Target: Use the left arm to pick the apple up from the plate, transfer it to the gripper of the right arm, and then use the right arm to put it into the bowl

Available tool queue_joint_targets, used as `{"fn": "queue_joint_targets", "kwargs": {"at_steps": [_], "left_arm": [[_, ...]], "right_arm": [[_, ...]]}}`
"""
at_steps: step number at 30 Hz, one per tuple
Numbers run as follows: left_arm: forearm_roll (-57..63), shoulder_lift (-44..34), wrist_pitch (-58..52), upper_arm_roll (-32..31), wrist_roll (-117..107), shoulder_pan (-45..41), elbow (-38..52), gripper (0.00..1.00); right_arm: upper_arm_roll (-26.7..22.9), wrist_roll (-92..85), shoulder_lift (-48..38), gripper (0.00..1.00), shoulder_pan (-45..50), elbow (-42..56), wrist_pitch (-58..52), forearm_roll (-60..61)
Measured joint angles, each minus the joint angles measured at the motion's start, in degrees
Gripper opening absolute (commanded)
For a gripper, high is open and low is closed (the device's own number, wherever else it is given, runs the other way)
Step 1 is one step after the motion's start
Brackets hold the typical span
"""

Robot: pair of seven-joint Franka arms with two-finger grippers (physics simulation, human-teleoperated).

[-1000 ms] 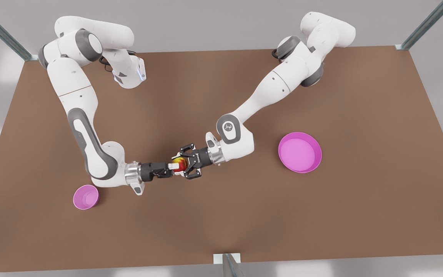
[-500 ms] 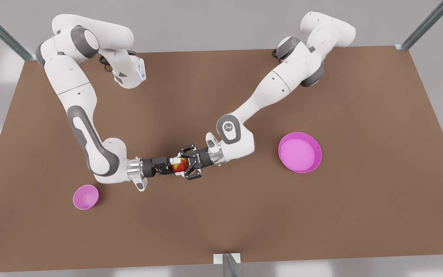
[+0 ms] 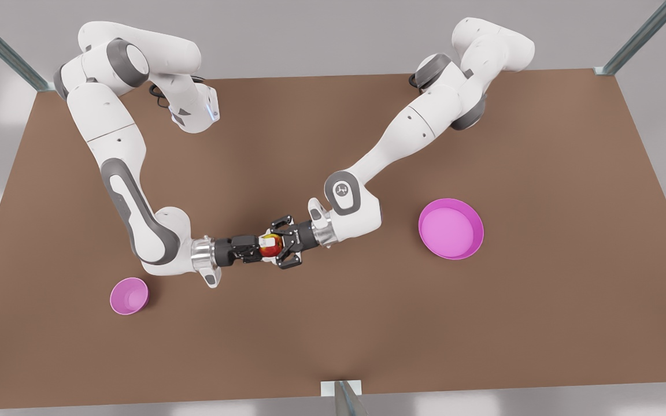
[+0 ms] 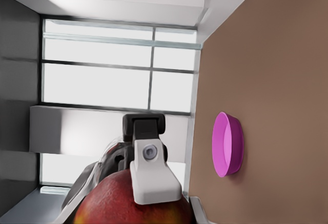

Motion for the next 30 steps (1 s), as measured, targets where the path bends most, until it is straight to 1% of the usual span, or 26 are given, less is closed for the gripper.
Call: {"fn": "queue_joint_targets", "kwargs": {"at_steps": [1,2,12,24,26,27,30], "left_arm": [[0.0,0.0,0.0,0.0,-0.1,0.0,0.0,0.77],[0.2,0.0,0.0,0.0,-0.2,-0.1,0.0,0.99],[0.5,-0.7,0.9,0.2,-1.1,-0.3,-0.5,1.0],[0.9,-5.1,1.9,0.2,-1.3,2.7,-8.3,1.0],[0.9,-7.8,1.9,-0.2,-1.1,4.9,-13.3,1.0],[0.9,-10.5,1.8,-0.5,-1.1,6.9,-17.6,1.0],[2.6,-23.0,-0.6,-0.5,-1.0,16.8,-36.3,1.0]], "right_arm": [[0.0,-0.1,0.0,0.67,0.0,0.0,0.0,0.0],[0.0,-0.1,0.0,0.67,0.0,0.0,0.0,0.0],[0.0,-0.6,-0.1,0.68,-0.3,0.0,-0.2,-0.3],[0.0,-1.0,0.0,0.68,-0.3,0.0,-0.3,-0.6],[0.0,-1.0,0.0,0.68,-0.3,0.1,-0.3,-0.6],[-0.1,-1.0,-0.1,0.68,-0.4,0.1,-0.3,-0.7],[-0.3,-0.9,0.0,0.7,-2.0,0.6,-0.3,-2.3]]}}
